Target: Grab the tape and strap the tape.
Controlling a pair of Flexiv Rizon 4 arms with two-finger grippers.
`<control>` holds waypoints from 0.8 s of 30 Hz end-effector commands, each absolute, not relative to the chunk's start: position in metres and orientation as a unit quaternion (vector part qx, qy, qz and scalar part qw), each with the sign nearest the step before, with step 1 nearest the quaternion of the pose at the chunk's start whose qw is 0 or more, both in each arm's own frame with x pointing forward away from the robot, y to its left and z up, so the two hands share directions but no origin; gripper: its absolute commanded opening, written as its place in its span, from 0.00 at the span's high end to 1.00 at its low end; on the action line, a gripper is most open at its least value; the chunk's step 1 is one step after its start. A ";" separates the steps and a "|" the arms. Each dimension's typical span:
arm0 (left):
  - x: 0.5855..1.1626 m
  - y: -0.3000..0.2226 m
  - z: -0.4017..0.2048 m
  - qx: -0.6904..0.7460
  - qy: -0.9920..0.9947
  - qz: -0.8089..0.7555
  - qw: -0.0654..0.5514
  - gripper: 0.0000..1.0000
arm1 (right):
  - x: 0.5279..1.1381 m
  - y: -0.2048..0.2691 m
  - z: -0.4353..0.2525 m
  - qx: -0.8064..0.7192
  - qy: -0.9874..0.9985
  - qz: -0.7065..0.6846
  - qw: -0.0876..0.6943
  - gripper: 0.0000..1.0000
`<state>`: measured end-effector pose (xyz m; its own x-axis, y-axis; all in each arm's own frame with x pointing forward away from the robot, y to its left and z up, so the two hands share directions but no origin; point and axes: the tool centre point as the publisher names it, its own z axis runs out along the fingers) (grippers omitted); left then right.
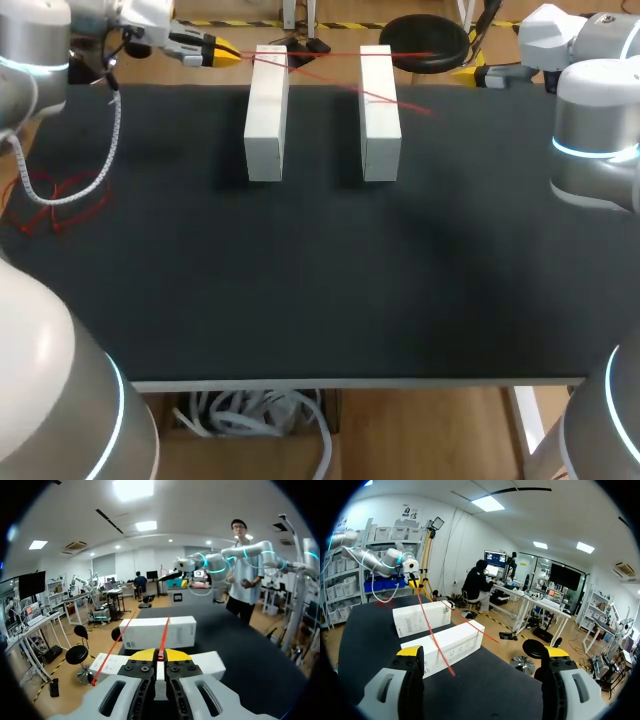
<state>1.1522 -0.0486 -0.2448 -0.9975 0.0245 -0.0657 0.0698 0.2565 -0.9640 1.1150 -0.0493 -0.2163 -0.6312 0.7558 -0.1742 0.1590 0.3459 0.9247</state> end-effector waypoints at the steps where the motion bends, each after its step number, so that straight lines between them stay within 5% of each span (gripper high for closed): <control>1: 1.118 -0.055 -0.230 -0.073 0.838 -0.519 0.154 1.00 | 1.114 -0.050 -0.217 0.300 0.760 0.488 0.307 0.00; 24: 1.061 -0.039 -0.143 -0.117 0.891 -0.341 0.277 1.00 | 1.114 -0.050 -0.217 0.300 0.760 0.488 0.307 0.00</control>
